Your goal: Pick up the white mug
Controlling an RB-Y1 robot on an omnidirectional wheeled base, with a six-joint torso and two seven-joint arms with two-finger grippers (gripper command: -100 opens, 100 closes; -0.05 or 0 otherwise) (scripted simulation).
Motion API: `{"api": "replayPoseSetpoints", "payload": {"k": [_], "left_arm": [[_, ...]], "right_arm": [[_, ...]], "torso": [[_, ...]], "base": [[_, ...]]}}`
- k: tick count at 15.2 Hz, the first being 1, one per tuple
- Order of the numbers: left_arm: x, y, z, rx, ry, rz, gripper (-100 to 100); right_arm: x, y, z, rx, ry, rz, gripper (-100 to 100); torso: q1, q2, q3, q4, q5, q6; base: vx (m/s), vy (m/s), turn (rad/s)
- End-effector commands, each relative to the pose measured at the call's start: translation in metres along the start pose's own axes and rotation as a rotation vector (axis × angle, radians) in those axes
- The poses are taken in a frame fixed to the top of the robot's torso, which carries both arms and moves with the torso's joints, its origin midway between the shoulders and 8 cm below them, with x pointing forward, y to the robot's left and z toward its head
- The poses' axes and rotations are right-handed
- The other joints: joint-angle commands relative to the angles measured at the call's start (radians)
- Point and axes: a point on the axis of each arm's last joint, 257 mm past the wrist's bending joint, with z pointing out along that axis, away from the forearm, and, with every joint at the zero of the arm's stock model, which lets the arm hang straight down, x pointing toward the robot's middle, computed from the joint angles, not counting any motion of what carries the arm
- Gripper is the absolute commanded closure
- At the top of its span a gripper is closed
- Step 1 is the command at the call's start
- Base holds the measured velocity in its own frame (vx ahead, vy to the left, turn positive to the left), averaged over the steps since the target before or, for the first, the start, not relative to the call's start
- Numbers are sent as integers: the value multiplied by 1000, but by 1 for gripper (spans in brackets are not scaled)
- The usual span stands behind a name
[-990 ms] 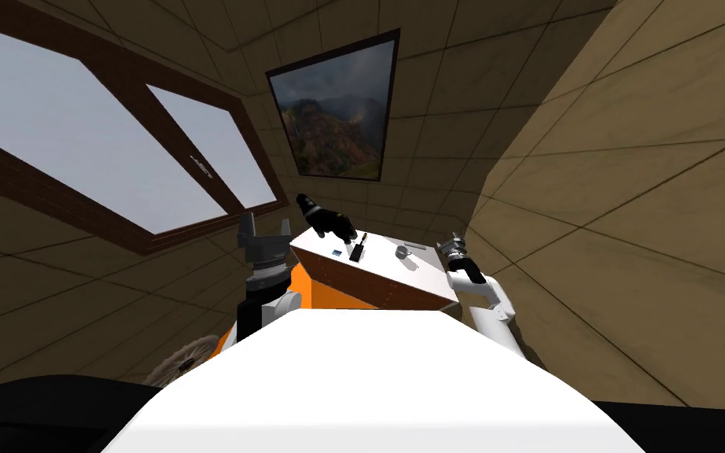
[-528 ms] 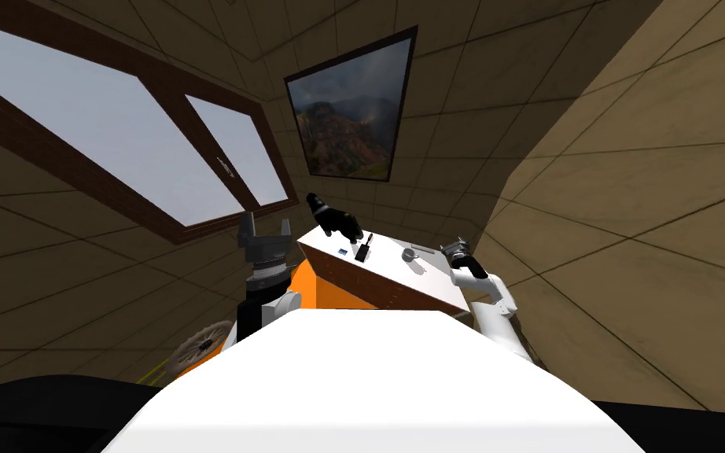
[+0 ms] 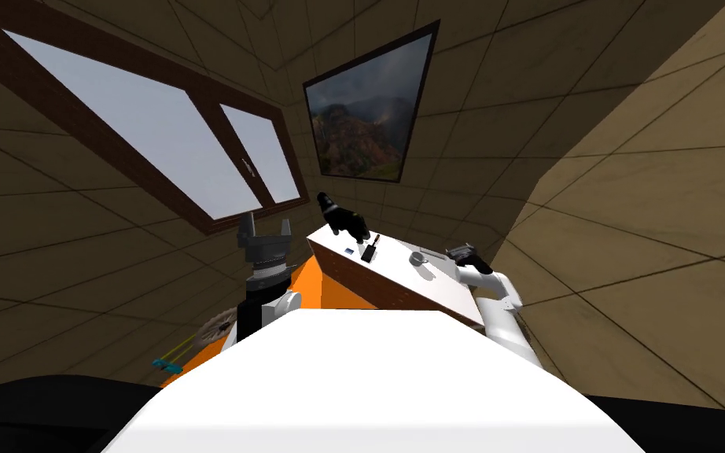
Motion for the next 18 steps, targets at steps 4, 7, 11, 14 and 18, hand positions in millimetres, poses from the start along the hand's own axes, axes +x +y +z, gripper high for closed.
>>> {"api": "replayPoseSetpoints", "payload": {"k": [4, 7, 11, 14, 18], "left_arm": [[0, 0, 0, 0, 0, 0, 0], [0, 0, 0, 0, 0, 0, 0], [0, 0, 0, 0, 0, 0, 0], [0, 0, 0, 0, 0, 0, 0], [0, 0, 0, 0, 0, 0, 0]], "right_arm": [[-42, 0, 10, 38, -136, 136, -100], [-61, 2, 14, 48, -201, 211, -100], [-87, -2, 15, 64, -289, 307, -100], [-108, -4, 15, 74, -366, 388, -100], [-129, -8, 13, 77, -445, 487, -100]], "torso": [[0, 0, 0, 0, 0, 0], [0, 0, 0, 0, 0, 1], [0, 0, 0, 0, 0, 0], [0, 0, 0, 0, 0, 0], [-1, 0, 0, 0, 0, 0]], "base": [[4, 16, 205], [5, 10, 90], [6, 11, 209], [7, 6, 183], [5, 2, 172]]}}
